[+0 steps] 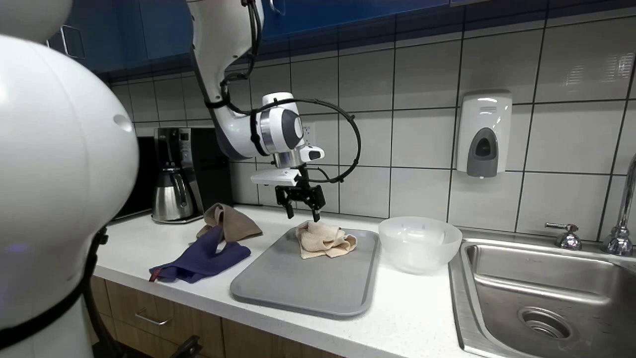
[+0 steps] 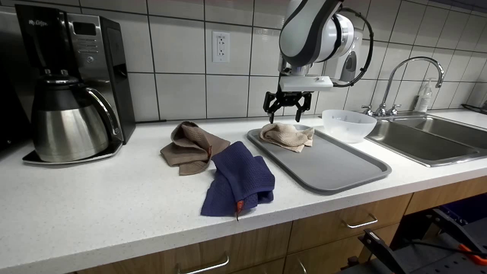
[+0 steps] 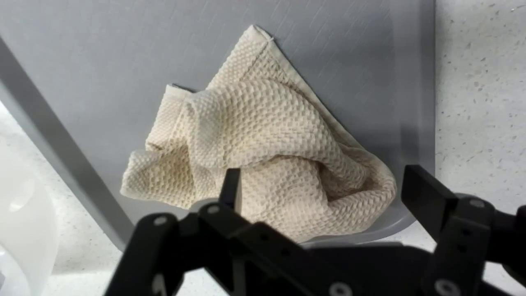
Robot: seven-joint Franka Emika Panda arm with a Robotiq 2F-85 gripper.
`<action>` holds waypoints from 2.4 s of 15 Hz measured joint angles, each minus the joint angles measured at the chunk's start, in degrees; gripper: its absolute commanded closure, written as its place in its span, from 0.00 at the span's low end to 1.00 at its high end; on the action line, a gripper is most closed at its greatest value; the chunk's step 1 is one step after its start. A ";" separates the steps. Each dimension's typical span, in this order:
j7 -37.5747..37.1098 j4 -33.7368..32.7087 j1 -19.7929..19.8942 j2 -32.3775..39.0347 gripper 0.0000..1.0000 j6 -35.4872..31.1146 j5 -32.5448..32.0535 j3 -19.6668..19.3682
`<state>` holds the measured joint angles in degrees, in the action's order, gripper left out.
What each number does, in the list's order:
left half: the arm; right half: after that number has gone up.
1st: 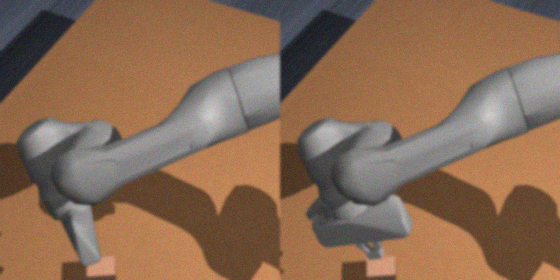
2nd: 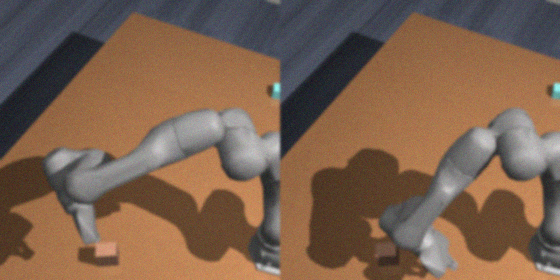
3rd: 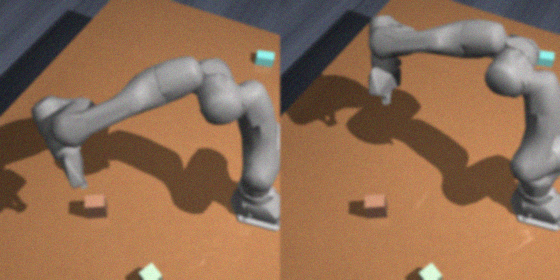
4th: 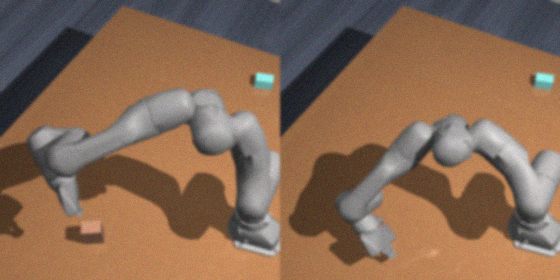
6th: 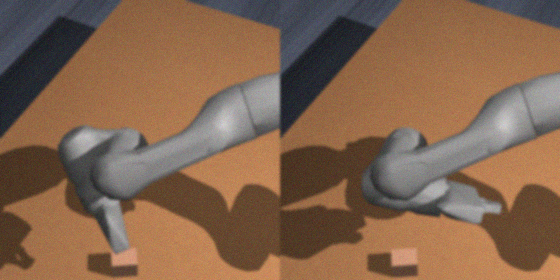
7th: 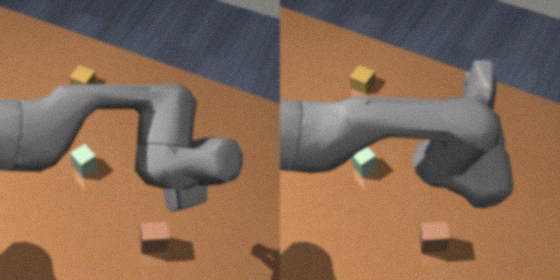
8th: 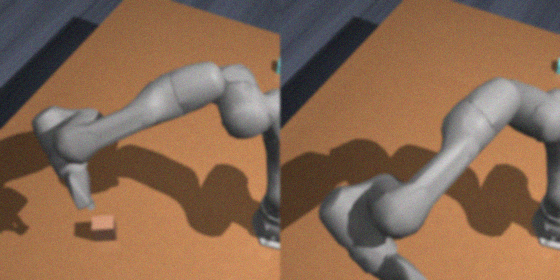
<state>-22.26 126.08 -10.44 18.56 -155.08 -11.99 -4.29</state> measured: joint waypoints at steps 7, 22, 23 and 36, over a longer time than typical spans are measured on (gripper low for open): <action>0.00 -4.83 0.00 4.69 0.00 0.00 0.00 -1.45; 0.00 -12.28 -0.01 12.00 0.00 0.05 1.15 -2.32; 0.00 -12.45 -0.01 12.23 0.00 0.05 1.20 -2.32; 0.00 -12.85 -0.17 13.41 0.42 0.15 1.90 -2.32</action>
<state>-22.26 113.23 -10.61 31.96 -154.93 -10.09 -6.61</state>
